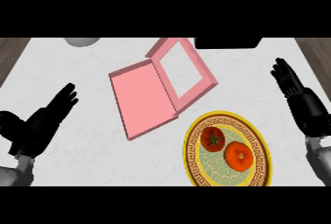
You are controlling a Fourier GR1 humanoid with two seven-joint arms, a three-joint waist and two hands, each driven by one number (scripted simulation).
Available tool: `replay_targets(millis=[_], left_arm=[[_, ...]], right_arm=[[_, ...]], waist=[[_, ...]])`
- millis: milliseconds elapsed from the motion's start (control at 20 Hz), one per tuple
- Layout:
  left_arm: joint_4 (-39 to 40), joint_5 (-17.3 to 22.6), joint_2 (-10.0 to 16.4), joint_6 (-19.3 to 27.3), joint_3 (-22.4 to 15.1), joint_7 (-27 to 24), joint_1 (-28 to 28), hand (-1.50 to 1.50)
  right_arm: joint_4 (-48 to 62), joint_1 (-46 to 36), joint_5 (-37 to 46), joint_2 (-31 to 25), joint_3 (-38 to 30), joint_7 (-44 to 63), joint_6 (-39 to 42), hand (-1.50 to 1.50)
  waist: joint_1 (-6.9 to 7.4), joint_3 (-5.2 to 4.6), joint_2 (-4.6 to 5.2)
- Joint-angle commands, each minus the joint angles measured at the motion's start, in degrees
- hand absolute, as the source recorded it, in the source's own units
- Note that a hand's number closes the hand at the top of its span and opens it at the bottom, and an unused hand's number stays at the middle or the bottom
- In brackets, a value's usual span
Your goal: Pick the squash from the plate and place it in the cardboard box
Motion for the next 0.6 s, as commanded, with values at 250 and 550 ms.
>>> replay_targets(millis=[250, 550], left_arm=[[-3.28, 4.16, -1.01, 6.46, 11.17, 0.06, 3.90, 0.00], [-3.24, 6.85, -1.81, 4.23, 11.16, 1.60, 5.40, 0.00]], right_arm=[[-17.94, 18.14, -5.82, 1.08, -6.34, 5.55, -6.72, -1.50], [-25.00, 28.59, 8.70, 8.57, -9.09, -15.70, -24.23, -1.50]], waist=[[-1.02, -0.50, -1.51], [-2.16, -0.47, -1.46]])
